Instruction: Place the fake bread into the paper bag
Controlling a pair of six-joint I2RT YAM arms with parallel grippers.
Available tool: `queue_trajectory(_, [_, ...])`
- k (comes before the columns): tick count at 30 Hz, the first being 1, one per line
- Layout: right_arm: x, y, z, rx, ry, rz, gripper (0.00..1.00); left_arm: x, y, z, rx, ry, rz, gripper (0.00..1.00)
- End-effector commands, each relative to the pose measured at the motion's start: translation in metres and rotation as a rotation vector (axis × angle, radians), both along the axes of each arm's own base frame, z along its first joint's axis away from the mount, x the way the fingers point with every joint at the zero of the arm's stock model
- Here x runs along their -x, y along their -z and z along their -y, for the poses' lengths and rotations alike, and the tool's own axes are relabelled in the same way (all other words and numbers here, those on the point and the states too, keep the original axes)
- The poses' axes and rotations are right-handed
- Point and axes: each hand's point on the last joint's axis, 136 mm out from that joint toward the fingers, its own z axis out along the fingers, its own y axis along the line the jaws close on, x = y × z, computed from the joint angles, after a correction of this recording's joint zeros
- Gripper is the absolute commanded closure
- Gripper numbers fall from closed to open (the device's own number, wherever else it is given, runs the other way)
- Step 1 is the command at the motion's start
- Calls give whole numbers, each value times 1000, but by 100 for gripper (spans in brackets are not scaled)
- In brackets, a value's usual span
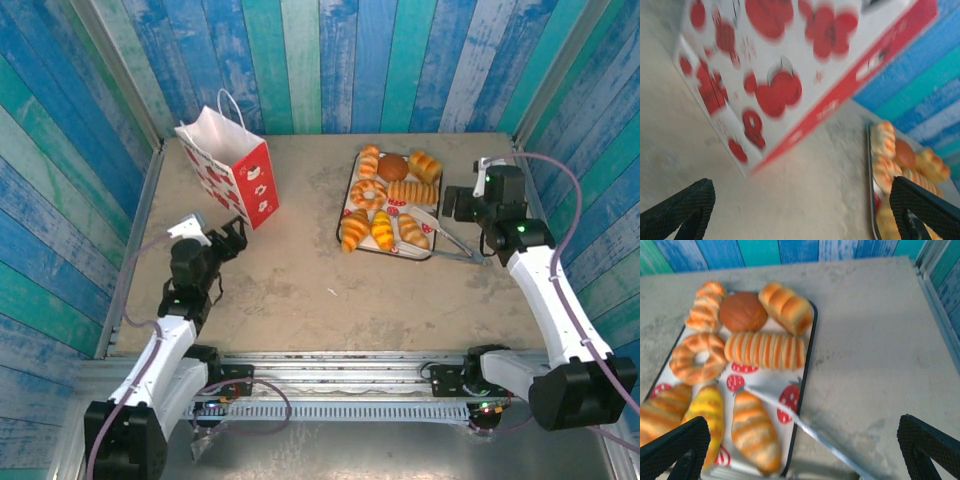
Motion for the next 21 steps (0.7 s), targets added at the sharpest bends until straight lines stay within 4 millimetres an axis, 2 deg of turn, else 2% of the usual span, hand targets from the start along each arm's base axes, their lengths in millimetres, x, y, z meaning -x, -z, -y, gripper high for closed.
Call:
queue_trajectory(1, [40,36,2,11,-14,-221,0,9,18,31,86,94,-58,6])
queue_trajectory(8, [54,79,6,52,-26,-428,4,13,36,73,113,208,-98,6])
queue_trajectory(13, [52,108,14,92,-52,-536,6,8,41,78,87,212,-120,6])
queue_trajectory(16, [48,122,21,134,-97,-600,13,5,38,77,57,207,-115,6])
queue_trajectory(21, [33,128,31,172,-114,-620,18,-3,20,80,-61,246,-91,6])
